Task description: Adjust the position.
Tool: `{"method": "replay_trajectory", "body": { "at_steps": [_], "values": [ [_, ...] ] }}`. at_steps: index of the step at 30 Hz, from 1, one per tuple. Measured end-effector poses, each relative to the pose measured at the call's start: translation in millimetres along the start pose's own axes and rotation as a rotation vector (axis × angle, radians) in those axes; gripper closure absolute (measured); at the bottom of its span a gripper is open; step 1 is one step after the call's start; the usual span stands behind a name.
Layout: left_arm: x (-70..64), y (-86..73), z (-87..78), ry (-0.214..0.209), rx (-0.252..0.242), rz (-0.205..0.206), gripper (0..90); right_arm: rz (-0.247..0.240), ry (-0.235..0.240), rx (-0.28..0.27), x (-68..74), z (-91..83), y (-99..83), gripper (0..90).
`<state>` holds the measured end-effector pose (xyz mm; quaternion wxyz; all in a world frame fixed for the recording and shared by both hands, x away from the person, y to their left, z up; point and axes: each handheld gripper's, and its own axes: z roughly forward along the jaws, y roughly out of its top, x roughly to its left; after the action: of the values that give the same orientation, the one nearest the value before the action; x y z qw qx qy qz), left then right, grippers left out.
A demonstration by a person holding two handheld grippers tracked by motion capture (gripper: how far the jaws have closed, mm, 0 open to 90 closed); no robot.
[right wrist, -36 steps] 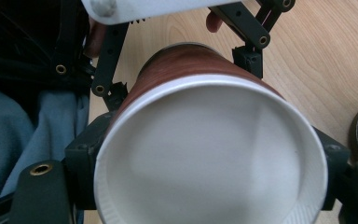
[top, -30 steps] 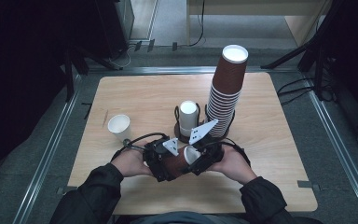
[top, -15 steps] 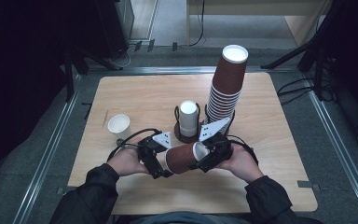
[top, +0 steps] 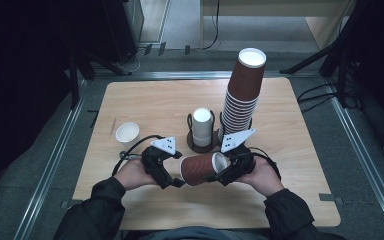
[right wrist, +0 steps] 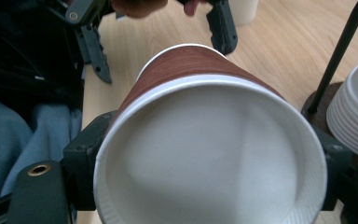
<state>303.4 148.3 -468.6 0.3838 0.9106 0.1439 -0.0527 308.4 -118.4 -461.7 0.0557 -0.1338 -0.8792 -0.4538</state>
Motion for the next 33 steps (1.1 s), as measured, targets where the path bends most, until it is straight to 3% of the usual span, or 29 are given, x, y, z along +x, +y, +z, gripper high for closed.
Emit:
{"method": "replay_trajectory", "body": {
  "at_steps": [15,19,23,27,28,33],
  "values": [
    [-3.8,4.8,7.5,-0.04,-0.047,0.012,0.0,0.011,0.071,-0.149,6.2,-4.6,9.6,20.7],
    [-4.0,6.0,6.6,-0.063,-0.081,-0.008,0.0,0.015,0.087,-0.174,7.1,-3.1,11.1,20.8],
    [-7.2,8.5,5.1,-0.048,-0.092,-0.001,0.0,0.027,0.103,-0.194,6.0,-1.0,11.3,20.7],
    [-7.0,10.8,5.2,-0.04,-0.072,-0.03,2.0,0.036,0.114,-0.204,4.6,0.1,9.9,20.7],
    [-7.3,10.9,5.4,-0.03,-0.06,-0.03,5.7,0.039,0.116,-0.204,4.5,0.1,9.8,20.9],
    [-9.0,12.0,4.5,-0.032,-0.02,-0.023,7.5,0.023,0.117,-0.19,6.0,1.7,9.5,21.0]
  ]
}}
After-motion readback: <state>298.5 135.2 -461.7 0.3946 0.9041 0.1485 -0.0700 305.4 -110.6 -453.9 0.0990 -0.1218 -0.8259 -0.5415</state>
